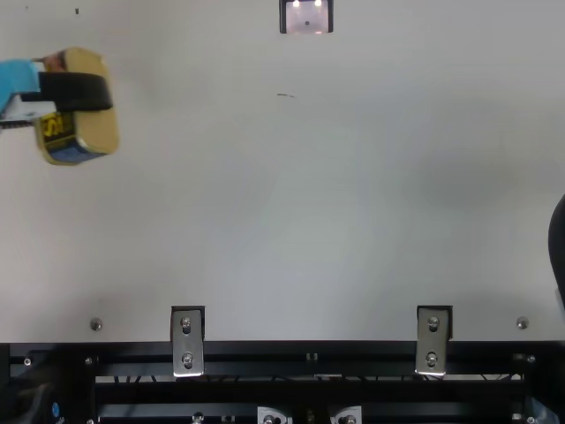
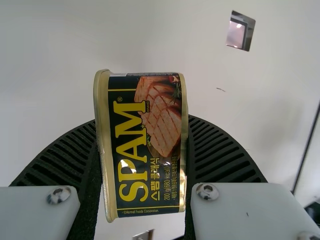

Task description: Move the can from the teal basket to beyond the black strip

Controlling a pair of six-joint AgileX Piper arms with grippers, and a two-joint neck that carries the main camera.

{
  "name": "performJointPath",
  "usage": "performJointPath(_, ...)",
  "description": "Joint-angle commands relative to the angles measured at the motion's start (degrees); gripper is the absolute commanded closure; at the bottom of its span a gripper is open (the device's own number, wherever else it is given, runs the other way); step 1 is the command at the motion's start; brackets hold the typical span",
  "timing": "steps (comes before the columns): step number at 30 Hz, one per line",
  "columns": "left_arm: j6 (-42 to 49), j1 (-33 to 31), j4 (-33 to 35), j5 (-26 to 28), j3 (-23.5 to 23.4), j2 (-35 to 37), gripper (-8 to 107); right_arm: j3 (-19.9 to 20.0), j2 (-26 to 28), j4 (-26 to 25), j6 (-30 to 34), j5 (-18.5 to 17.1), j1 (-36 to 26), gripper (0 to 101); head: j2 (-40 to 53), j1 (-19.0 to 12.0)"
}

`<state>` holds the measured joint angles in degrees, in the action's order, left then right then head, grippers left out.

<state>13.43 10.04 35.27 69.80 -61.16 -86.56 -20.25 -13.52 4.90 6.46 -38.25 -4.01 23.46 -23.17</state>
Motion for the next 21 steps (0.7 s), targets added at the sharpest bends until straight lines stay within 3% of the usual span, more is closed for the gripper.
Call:
performJointPath(1, -0.2, -0.3, 2.7, 0.1, 1.4, -0.9, 89, 0.0, 0.0, 0.0, 0.0, 0.0, 0.0, 0, 0.8, -1.8)
performJointPath(18, -2.4, -4.2, 22.3, 0.1, 10.6, -5.8, 89, 0.0, 0.0, 0.0, 0.0, 0.0, 0.0, 0, 0.8, -1.8)
performJointPath(21, -2.9, -4.2, 21.9, 0.1, 10.8, -5.9, 89, 0.0, 0.0, 0.0, 0.0, 0.0, 0.0, 0, 0.8, -1.8)
